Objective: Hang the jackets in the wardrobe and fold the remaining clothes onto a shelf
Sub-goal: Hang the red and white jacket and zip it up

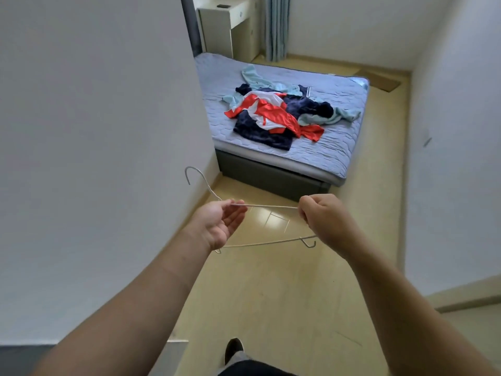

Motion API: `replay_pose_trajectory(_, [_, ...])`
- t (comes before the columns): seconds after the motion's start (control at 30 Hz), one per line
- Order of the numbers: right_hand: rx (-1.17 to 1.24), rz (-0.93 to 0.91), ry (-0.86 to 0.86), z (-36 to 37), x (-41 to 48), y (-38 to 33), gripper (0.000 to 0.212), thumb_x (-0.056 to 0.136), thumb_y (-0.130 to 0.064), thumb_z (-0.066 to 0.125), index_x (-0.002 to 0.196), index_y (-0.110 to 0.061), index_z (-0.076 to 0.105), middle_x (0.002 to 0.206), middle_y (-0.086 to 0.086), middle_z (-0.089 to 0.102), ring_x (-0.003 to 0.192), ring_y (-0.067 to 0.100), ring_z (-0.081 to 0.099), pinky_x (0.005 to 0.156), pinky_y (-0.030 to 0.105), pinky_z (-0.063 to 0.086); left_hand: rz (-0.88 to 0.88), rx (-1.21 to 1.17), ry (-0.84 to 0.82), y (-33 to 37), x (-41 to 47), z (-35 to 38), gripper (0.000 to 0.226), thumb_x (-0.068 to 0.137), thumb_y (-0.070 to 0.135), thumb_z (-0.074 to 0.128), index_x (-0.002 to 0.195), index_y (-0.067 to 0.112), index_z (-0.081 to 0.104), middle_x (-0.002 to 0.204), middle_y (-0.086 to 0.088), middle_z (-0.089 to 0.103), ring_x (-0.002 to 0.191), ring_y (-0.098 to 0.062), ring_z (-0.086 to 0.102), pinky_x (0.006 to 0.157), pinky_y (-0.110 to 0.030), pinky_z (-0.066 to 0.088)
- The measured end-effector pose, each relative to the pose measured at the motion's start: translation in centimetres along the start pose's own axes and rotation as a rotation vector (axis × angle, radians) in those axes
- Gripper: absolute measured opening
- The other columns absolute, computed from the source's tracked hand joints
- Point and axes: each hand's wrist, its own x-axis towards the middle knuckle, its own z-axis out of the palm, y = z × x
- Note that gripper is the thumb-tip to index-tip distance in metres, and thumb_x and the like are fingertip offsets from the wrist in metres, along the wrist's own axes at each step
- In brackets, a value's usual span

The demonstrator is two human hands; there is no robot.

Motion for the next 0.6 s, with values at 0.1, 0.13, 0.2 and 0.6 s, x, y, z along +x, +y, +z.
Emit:
replay_pose_trajectory(0.1, [-0.093,0.101,-0.034,0.8,2.3,-1.2,0.037,0.077,-0.034,0.039,0.059,-0.010,0.060,0.046,-0.004,0.053,0.045,0.014,0.047,0.052,0.031,0.041,0.009,0.048,-0.055,3.1,2.6,1.0,0.014,0.107,0.011,0.047,0.107,0.005,0.060,0.088,-0.013,0.071,0.068,-0.020,0.072,0.063,-0.028,0.061])
replay_pose_trajectory(0.13, [-0.112,0.127,-0.064,1.3,3.1,-1.7,0.037,0.078,-0.034,0.039,0.063,-0.014,0.066,0.051,-0.003,0.060,0.047,0.015,0.053,0.054,0.032,0.046,0.014,0.067,-0.071,4.1,3.4,1.3,0.014,0.106,0.011,0.048,0.108,0.005,0.060,0.089,-0.014,0.072,0.071,-0.021,0.072,0.065,-0.029,0.062])
replay_pose_trajectory(0.2, [-0.149,0.135,-0.095,2.7,5.1,-2.5,0.037,0.081,-0.035,0.039,0.073,-0.017,0.070,0.062,0.000,0.067,0.053,0.017,0.059,0.056,0.036,0.052,0.014,0.111,-0.118,5.9,5.2,2.0,0.015,0.106,0.011,0.050,0.110,0.004,0.062,0.090,-0.015,0.074,0.073,-0.022,0.074,0.066,-0.031,0.064])
replay_pose_trajectory(0.6, [-0.143,0.131,0.088,6.1,21.1,0.4,0.019,0.101,-0.029,0.054,0.098,-0.023,0.071,0.077,-0.010,0.063,0.067,0.005,0.053,0.054,0.018,0.032,0.137,0.373,-0.112,12.5,20.0,10.7,0.016,0.098,0.007,0.065,0.110,-0.002,0.060,0.101,-0.017,0.066,0.074,-0.024,0.074,0.079,-0.034,0.063])
